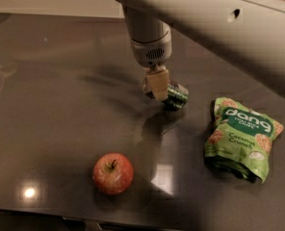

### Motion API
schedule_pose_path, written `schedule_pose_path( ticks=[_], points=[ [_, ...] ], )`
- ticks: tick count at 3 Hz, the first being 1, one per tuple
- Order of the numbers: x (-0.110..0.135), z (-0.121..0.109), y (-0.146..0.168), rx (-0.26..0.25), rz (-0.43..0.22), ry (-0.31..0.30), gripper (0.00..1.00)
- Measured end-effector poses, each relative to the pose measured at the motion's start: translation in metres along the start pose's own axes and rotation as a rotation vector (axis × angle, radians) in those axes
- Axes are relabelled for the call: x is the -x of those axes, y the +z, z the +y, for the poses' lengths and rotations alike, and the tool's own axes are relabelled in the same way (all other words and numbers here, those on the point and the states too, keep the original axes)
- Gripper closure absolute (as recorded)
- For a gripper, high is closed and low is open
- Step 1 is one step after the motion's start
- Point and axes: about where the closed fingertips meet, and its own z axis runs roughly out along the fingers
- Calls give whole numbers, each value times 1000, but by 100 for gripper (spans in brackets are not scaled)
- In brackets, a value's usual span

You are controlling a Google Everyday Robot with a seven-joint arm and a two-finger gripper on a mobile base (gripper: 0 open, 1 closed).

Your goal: Knock green can over

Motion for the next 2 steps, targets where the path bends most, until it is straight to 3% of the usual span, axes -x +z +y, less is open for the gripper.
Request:
schedule_pose_path(
  ticks=[2],
  points=[
    [12, 15, 16, 42, 56, -147, 12]
  ],
)
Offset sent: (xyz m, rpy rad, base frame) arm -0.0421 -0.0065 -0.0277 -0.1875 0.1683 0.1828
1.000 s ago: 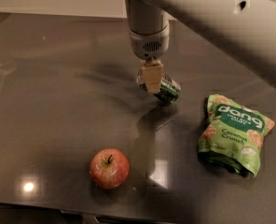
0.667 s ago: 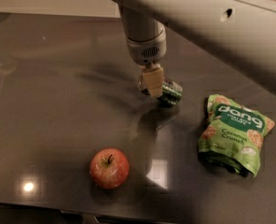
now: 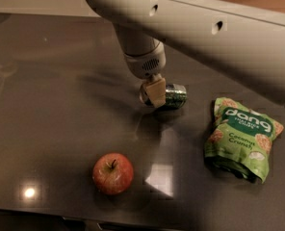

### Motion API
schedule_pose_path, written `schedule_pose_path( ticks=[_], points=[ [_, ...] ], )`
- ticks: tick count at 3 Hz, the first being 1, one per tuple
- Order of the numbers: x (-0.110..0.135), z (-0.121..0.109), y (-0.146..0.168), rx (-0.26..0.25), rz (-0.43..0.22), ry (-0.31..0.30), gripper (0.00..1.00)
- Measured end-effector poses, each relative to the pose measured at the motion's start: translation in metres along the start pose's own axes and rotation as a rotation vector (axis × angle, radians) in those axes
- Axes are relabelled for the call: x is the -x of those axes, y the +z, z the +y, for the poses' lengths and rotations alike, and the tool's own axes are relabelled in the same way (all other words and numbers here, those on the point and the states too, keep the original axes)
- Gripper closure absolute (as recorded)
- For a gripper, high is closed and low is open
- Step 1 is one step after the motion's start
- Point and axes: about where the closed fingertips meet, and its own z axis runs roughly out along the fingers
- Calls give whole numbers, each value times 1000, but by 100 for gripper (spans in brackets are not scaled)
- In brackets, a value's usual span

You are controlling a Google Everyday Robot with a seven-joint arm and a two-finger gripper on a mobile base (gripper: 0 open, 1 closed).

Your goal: Knock green can over

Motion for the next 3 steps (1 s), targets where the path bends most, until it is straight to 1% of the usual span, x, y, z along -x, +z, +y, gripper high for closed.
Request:
schedule_pose_path(
  ticks=[1, 2, 3],
  points=[
    [7, 6, 5, 26, -13, -48, 0],
    [13, 14, 9, 52, -51, -80, 0],
    [16, 6, 9, 19, -63, -77, 0]
  ],
)
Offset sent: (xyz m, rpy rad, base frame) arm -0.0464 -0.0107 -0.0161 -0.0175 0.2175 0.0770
